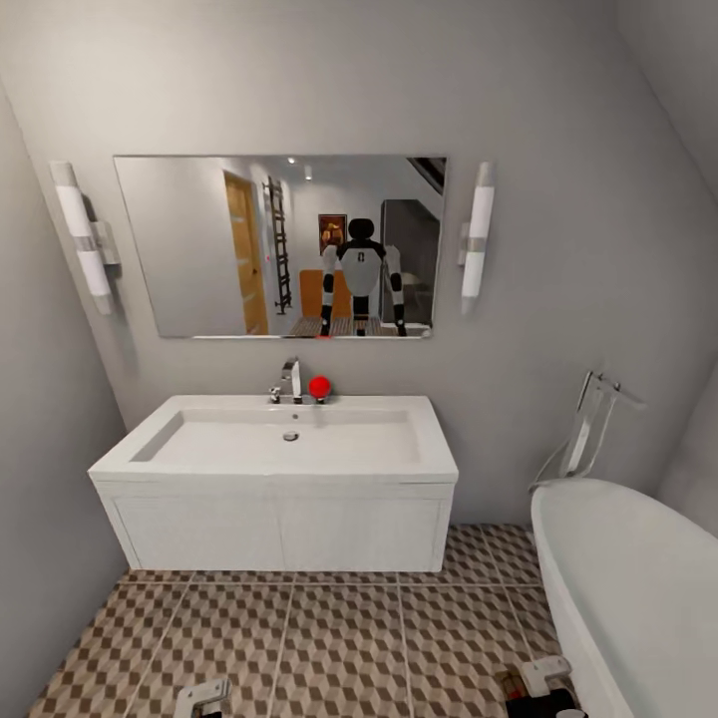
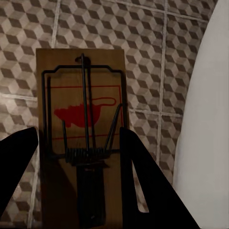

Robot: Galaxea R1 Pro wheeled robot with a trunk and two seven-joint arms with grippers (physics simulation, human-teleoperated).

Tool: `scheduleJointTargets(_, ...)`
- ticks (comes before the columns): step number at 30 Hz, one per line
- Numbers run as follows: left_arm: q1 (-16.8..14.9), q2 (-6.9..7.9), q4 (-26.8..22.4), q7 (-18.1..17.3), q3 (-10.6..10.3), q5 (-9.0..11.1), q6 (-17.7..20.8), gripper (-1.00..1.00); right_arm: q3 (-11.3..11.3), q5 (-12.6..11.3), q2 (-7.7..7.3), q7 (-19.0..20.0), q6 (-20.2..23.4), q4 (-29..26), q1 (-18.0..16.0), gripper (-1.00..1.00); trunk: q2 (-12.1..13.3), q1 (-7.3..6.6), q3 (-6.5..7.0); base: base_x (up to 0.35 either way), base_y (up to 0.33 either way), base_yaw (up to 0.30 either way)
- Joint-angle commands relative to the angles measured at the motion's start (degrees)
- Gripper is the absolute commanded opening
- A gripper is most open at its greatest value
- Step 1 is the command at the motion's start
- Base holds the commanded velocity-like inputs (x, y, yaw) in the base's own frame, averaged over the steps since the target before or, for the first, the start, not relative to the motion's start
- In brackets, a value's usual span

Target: Take the four mousetraps from the cabinet in the bathroom and place them on the bathroom floor. Make sure all four end up on the same floor surface, and ensure that at least two of them are either under or directly next to the same bathroom sink.

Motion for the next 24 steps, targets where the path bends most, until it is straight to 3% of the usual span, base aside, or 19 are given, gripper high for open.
scheduleJointTargets(1, 0.0, 0.02, 0.0, 0.2, 0.0, -0.2, 0.0, -1.0, 0.0, 0.0, 0.0, 0.0, 0.0, 0.0, 0.0, -1.0, 0.0, 0.0, 0.0, 0.324, 0.088, 0.0)
scheduleJointTargets(13, 0.0, -0.01, 0.0, 0.1, 0.0, -0.2, 0.0, -1.0, 0.0, 0.0, 0.0, 0.0, 0.0, 0.0, 0.0, -1.0, 0.0, 0.0, 0.0, 0.303, 0.116, 0.0)
scheduleJointTargets(24, 0.0, -0.04, 0.0, 0.1, 0.0, -0.2, 0.0, -1.0, 0.0, 0.0, 0.0, 0.0, 0.0, 0.0, 0.0, -1.0, 0.0, 0.0, 0.0, 0.034, 0.012, 0.0)
